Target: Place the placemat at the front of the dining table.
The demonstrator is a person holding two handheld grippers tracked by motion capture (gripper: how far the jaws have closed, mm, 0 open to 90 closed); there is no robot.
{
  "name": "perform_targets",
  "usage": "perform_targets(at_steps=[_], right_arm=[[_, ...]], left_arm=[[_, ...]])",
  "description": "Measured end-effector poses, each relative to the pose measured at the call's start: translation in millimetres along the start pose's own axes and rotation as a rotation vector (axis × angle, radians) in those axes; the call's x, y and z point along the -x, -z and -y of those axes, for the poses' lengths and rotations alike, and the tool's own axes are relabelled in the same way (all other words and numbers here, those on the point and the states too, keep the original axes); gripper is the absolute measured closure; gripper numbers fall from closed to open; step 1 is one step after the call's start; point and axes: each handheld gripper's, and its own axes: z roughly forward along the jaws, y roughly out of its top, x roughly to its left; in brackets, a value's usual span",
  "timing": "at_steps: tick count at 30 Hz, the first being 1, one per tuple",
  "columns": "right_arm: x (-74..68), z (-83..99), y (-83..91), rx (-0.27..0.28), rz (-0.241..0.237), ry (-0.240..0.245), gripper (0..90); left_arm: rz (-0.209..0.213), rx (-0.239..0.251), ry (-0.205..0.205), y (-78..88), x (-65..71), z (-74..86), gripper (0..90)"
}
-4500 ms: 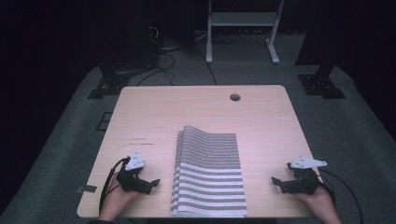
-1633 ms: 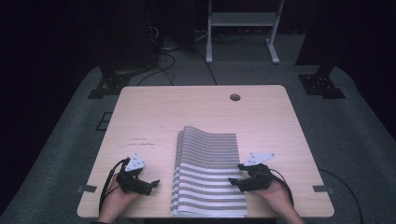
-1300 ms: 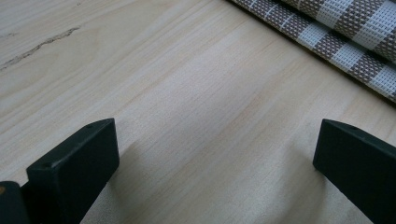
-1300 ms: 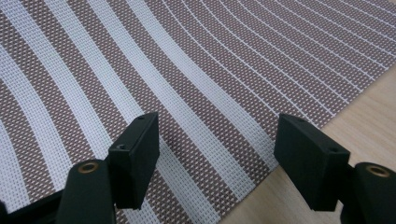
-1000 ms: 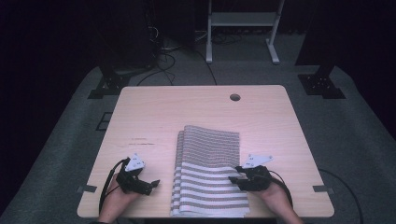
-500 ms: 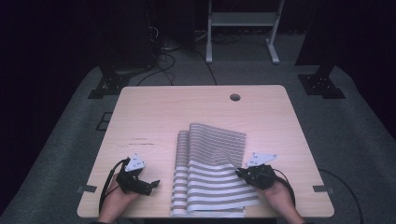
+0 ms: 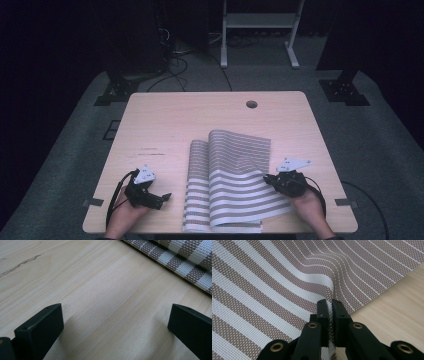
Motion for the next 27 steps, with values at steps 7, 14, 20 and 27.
perform_targets(at_steps=[7, 14, 20, 27], right_arm=[[15.6, 2.6, 6.1, 0.007, 0.043, -0.021, 85.2], [33.9, 4.3, 10.5, 0.011, 0.088, -0.049, 85.3], [50.3, 5.5, 12.1, 0.016, 0.123, -0.08, 85.3], [71.1, 5.8, 12.4, 0.021, 0.176, -0.112, 85.3]], left_arm=[[0.0, 0.0, 0.0, 0.0, 0.0, 0.0, 0.0], [0.0, 0.0, -0.001, 0.0, 0.0, 0.0, 0.0], [0.0, 0.0, -0.001, 0.0, -0.1, 0.0, 0.0], [0.0, 0.0, 0.0, 0.0, 0.0, 0.0, 0.0]])
